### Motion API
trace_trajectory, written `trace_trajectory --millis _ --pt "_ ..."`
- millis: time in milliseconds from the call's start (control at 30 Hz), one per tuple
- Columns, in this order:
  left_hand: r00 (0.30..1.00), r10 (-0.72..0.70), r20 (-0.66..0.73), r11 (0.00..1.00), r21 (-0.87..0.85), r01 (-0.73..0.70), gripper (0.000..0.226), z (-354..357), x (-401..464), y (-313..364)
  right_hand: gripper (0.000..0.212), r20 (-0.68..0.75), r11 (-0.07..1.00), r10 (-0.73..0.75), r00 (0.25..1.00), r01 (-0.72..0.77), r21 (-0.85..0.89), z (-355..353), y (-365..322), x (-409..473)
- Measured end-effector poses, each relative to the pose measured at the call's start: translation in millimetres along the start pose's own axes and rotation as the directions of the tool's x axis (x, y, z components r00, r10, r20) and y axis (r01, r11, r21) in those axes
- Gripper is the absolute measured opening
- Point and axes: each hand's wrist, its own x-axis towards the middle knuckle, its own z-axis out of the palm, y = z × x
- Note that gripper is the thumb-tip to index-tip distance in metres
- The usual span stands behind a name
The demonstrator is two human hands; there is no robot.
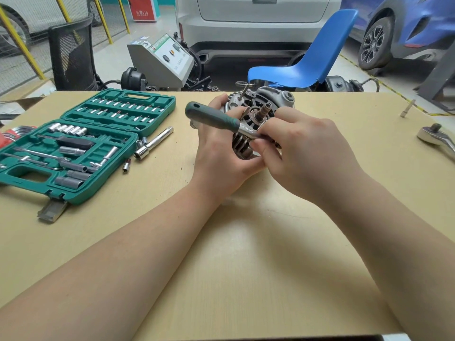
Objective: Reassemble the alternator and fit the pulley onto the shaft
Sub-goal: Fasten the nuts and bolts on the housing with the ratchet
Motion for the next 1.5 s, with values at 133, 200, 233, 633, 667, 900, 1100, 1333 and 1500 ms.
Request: trace_trajectory --millis 133,200,233,633,667,900,1100,1333,1500 --pt "0.999 -0.029 0.016 1.000 0.005 0.028 0.081 -1.4 -0.8 0.2 0.028 -0.017 0.999 0.027 0.999 -0.027 -0.018 1.7 -5.2 0.8" --pt "0.999 -0.033 0.029 0.999 -0.004 0.033 0.083 -2.8 -0.2 0.2 0.030 -0.016 0.998 0.045 0.999 -0.046 -0.048 2.3 -8.5 2.9" --pt "0.998 -0.040 0.040 0.999 -0.005 0.040 0.085 -3.4 0.4 0.3 0.031 -0.016 0.996 0.060 0.998 -0.060 -0.059 2.5 -10.2 4.4" --pt "0.994 0.000 0.107 0.997 -0.078 0.008 0.071 -5.6 8.1 -12.8 0.024 0.083 0.999 -0.041 0.996 0.039 0.026 -2.4 -3.9 6.1" --pt "0.993 0.001 0.119 0.997 -0.075 0.008 0.072 -6.4 8.8 -13.8 0.020 0.094 0.994 -0.104 0.990 0.099 0.056 -4.4 -0.8 5.1" --pt "0.996 0.012 0.086 1.000 -0.020 -0.010 0.080 -7.6 8.1 -11.7 0.014 0.085 0.976 -0.161 0.983 0.145 0.165 -9.0 19.1 1.1" --pt "0.996 0.006 0.087 1.000 0.016 -0.007 0.085 -8.0 6.4 -11.6 0.011 0.120 0.961 -0.225 0.967 0.201 0.188 -11.1 17.2 0.4" --pt "0.996 0.006 0.086 1.000 0.021 -0.008 0.077 -9.8 6.3 -11.0 0.017 0.171 0.944 -0.252 0.953 0.203 0.259 -18.1 27.8 -1.2" --pt "0.997 0.006 0.080 0.999 0.051 -0.011 0.075 -9.5 5.7 -10.1 0.018 0.150 0.950 -0.225 0.963 0.183 0.254 -15.6 26.5 -1.4"
